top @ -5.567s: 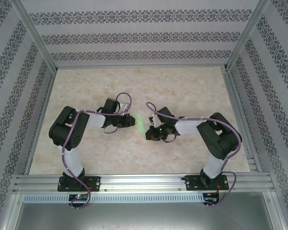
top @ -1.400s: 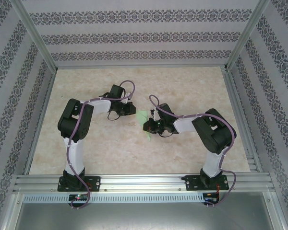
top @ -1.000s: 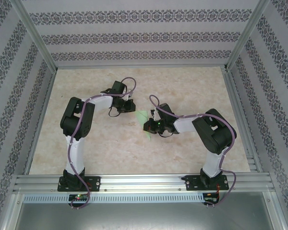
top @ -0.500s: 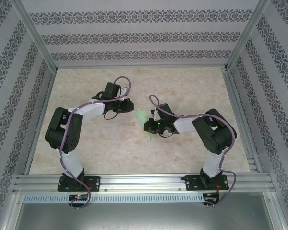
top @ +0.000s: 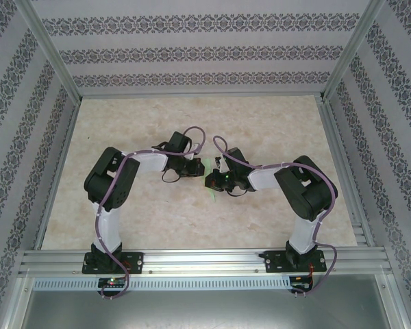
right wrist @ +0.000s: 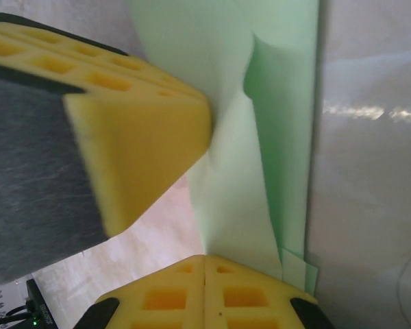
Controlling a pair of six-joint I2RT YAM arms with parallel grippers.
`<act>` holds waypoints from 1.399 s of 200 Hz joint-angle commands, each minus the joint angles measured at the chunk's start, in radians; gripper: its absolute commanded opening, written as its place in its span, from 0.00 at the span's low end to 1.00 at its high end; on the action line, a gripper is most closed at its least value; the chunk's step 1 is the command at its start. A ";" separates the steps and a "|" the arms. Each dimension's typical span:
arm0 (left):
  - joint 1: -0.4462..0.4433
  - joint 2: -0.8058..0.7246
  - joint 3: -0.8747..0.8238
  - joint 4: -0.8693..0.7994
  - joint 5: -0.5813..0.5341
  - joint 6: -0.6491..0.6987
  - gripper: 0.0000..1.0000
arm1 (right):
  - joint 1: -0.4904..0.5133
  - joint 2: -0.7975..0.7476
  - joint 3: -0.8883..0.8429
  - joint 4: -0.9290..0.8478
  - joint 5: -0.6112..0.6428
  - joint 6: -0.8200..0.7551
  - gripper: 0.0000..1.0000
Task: Fold a paper plane with a square sheet of paper (pick it up from the middle)
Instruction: Fold the wing for the fifth time at the center of the table.
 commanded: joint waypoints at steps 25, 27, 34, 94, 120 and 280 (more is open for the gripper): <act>-0.008 0.026 0.040 -0.068 -0.109 0.013 0.10 | -0.015 0.098 -0.104 -0.277 0.144 -0.043 0.06; -0.007 0.025 0.041 -0.072 -0.115 0.014 0.10 | -0.016 0.099 -0.106 -0.276 0.144 -0.044 0.06; -0.004 0.026 0.045 -0.081 -0.134 0.019 0.10 | -0.016 0.103 -0.113 -0.272 0.144 -0.045 0.06; 0.071 0.045 0.070 -0.096 -0.233 0.018 0.10 | -0.021 0.131 -0.182 -0.235 0.148 -0.037 0.06; 0.096 0.075 0.107 -0.105 -0.245 0.018 0.10 | -0.021 0.142 -0.197 -0.217 0.147 -0.031 0.06; 0.197 0.112 0.246 -0.168 -0.314 0.025 0.10 | -0.019 0.077 -0.176 -0.224 0.131 -0.025 0.07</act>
